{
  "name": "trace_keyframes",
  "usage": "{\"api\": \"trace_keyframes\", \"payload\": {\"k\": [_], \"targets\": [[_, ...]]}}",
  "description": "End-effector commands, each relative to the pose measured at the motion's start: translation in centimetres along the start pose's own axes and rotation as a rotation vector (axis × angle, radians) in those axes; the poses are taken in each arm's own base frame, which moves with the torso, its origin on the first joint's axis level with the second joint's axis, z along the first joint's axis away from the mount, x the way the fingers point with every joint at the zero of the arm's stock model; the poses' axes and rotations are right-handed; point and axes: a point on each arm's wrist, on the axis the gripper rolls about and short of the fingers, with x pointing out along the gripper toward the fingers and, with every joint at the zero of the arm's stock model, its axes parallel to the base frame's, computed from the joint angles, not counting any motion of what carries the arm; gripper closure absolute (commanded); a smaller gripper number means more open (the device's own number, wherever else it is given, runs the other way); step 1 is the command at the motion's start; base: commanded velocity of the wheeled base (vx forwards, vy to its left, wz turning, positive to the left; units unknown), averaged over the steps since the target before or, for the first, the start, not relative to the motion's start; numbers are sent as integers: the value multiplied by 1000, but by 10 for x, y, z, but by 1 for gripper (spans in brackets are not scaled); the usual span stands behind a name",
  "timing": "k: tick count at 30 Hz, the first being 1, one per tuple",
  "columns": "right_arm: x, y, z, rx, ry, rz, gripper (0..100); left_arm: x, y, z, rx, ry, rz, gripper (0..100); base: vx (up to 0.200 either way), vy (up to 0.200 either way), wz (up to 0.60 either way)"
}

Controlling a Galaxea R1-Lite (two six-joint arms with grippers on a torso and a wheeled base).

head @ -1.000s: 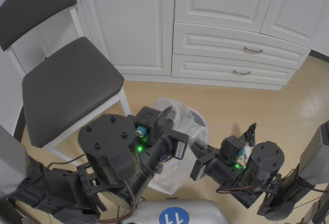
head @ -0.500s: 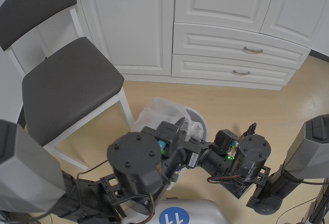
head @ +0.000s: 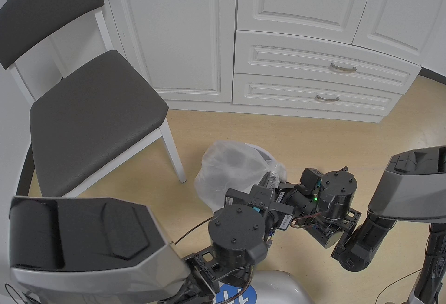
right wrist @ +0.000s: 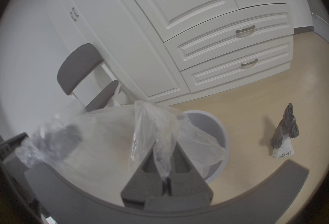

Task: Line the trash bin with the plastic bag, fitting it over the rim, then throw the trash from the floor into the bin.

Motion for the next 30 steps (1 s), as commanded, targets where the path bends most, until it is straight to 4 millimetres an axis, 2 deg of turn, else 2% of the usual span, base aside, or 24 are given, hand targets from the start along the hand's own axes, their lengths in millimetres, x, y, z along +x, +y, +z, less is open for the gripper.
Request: {"api": "trace_keyframes", "payload": {"k": [1, 6, 16, 22, 30], "targets": [[17, -26, 1, 8, -32, -58, 100, 26, -4, -24, -22, -30, 22, 100, 0, 0, 0], [20, -43, 12, 14, -53, -70, 100, 40, -4, -24, -68, -63, 41, 100, 0, 0, 0], [16, -52, 25, 11, -69, -66, 100, 41, -4, -26, -71, -46, 43, 100, 0, 0, 0], [4, -53, 25, -45, -33, -57, 100, 45, 19, -5, -76, -55, 92, 100, 0, 0, 0], [-7, -60, 31, -111, -28, -84, 100, 41, 18, 3, -107, -41, 82, 100, 0, 0, 0]]}}
